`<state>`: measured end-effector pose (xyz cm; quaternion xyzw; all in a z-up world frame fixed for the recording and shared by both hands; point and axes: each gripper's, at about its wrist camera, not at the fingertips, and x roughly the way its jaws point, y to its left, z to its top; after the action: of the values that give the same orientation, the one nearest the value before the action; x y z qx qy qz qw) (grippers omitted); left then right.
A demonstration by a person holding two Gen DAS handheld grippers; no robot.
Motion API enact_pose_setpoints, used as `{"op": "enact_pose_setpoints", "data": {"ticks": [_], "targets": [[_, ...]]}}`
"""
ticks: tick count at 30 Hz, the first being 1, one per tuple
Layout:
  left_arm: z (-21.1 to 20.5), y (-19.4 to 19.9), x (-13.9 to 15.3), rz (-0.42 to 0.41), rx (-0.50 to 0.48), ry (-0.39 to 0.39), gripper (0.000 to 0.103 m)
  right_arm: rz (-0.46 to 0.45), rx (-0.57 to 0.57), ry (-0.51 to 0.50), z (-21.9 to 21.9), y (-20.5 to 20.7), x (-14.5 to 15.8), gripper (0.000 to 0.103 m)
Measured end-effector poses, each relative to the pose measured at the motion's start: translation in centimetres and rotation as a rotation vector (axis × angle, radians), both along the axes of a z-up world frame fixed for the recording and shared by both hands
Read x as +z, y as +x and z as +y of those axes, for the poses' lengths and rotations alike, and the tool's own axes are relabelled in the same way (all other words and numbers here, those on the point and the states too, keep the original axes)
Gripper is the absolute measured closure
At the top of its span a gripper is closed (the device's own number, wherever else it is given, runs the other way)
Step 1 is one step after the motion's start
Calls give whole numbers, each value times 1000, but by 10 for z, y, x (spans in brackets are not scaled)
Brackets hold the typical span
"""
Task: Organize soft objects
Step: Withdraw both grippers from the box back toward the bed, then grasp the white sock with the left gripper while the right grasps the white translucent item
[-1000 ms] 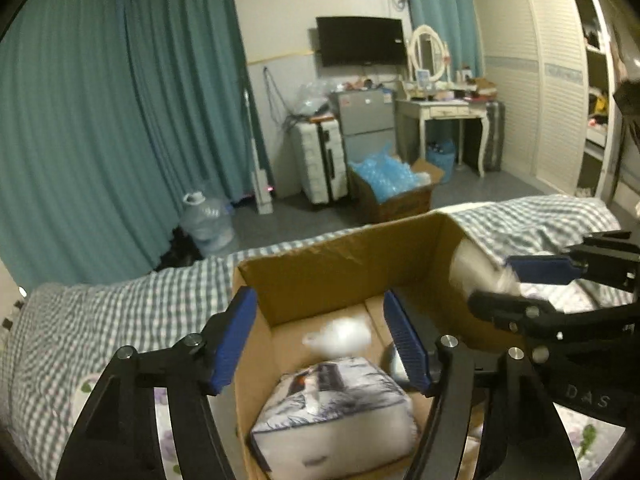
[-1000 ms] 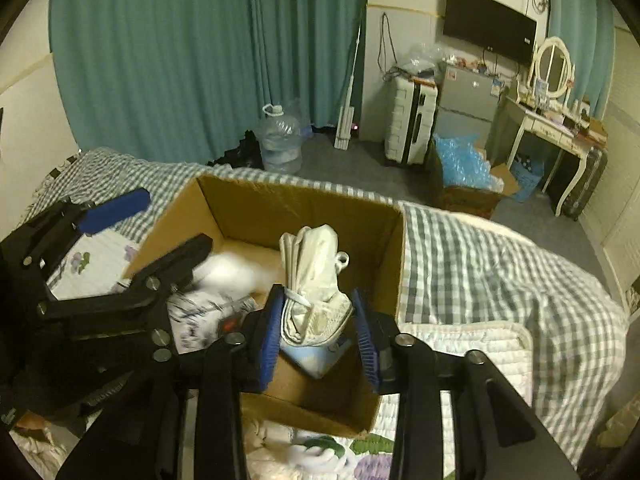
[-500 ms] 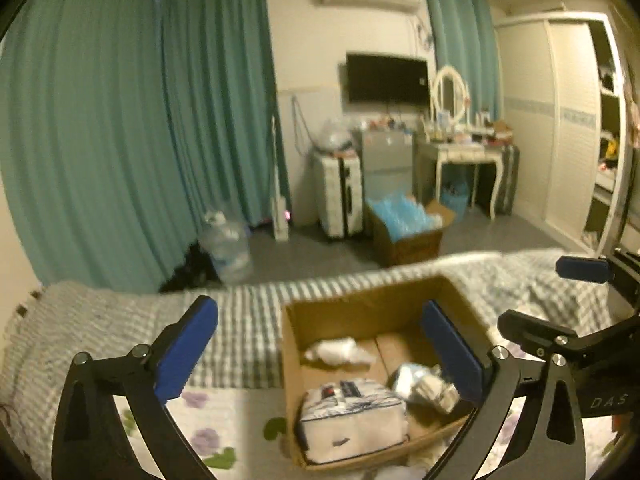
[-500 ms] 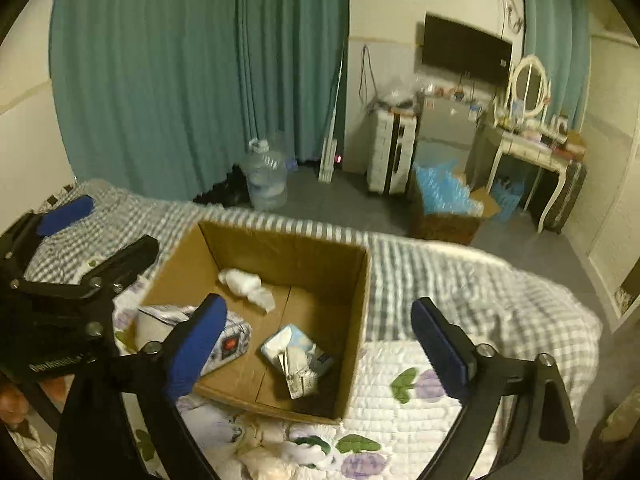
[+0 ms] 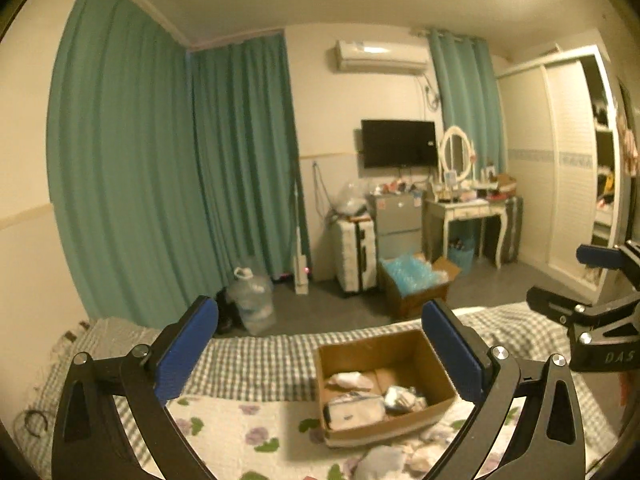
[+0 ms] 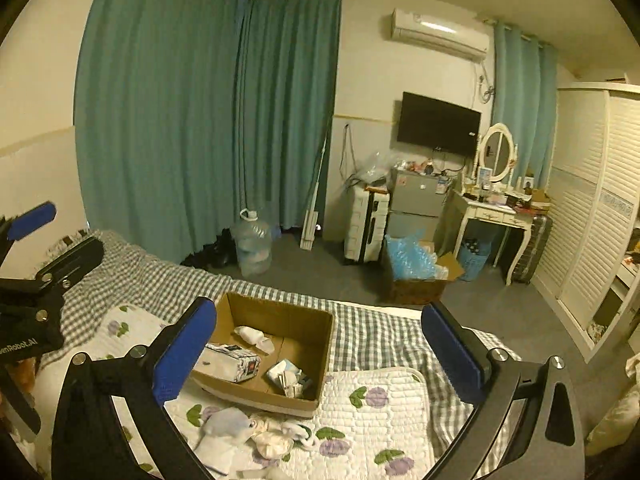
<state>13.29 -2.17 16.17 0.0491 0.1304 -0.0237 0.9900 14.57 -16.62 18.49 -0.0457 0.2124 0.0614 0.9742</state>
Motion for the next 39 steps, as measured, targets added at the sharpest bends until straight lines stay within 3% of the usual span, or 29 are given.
{"op": "enact_pose_setpoints", "data": {"ticks": [7, 14, 22, 28, 36, 39], "targets": [[13, -45, 4, -33, 38, -36, 0, -46, 26, -1, -2, -52, 23, 0], [9, -42, -34, 32, 59, -13, 0, 14, 50, -23, 3, -59, -7, 0], [5, -20, -99, 132, 46, -8, 0, 185, 57, -27, 7, -20, -102, 0], [7, 3, -143, 240, 7, -62, 0, 316, 51, -15, 4, 10, -173, 0], [-10, 28, -202, 329, 22, 14, 0, 491, 78, -21, 9, 37, -259, 0], [-6, 39, -226, 413, 6, -38, 0, 559, 102, -26, 13, 39, -287, 0]]}}
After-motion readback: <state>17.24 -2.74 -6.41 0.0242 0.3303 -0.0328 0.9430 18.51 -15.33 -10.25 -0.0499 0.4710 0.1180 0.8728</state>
